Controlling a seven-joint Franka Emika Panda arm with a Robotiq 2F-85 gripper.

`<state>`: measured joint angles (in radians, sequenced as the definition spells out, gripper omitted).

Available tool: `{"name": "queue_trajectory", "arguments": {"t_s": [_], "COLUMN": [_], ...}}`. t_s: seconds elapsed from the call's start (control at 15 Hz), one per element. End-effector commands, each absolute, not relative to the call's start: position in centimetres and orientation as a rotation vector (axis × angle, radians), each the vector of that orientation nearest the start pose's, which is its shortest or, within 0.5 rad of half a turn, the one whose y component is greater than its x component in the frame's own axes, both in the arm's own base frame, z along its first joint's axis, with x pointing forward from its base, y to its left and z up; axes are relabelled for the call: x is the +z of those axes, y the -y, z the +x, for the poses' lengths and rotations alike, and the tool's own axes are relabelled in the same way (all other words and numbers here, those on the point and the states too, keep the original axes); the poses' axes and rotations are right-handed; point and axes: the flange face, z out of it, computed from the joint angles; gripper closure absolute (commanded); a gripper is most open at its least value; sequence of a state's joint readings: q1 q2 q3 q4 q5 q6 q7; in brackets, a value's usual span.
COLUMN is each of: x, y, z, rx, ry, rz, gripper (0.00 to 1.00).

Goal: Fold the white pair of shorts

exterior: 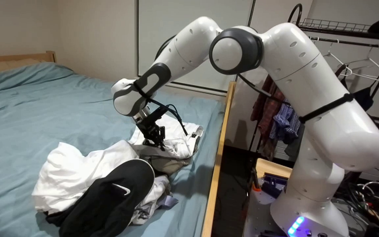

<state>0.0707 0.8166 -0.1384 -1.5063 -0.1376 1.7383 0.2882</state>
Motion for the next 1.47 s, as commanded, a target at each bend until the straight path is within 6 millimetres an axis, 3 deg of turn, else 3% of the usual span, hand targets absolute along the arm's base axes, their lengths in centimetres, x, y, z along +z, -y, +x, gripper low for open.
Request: {"name": "queue_trajectory", "arguments": {"t_s": [0.0,0.27,0.4,0.73,0.93,1.0,1.13,1.4], "x": [17.1,19.8,22.9,34.2,38.4,38.7,37.2,29.5], "y": [8.5,14.4,17.7,23.3,26.2,27.0,28.6,30.9], "z": [63.5,63.0,62.5,60.9,60.1,59.9,59.7,59.5], "rx": [0.918,0.83,0.739,0.526,0.415,0.402,0.416,0.462], "ry": [-0.398,-0.317,-0.217,0.082,0.125,0.113,0.1,0.073], "rz": [-3.212,-3.145,-3.113,-3.075,-2.991,-2.959,-2.87,-2.679], "gripper": [0.97,0.97,0.97,0.98,0.98,0.98,0.98,0.98]}}
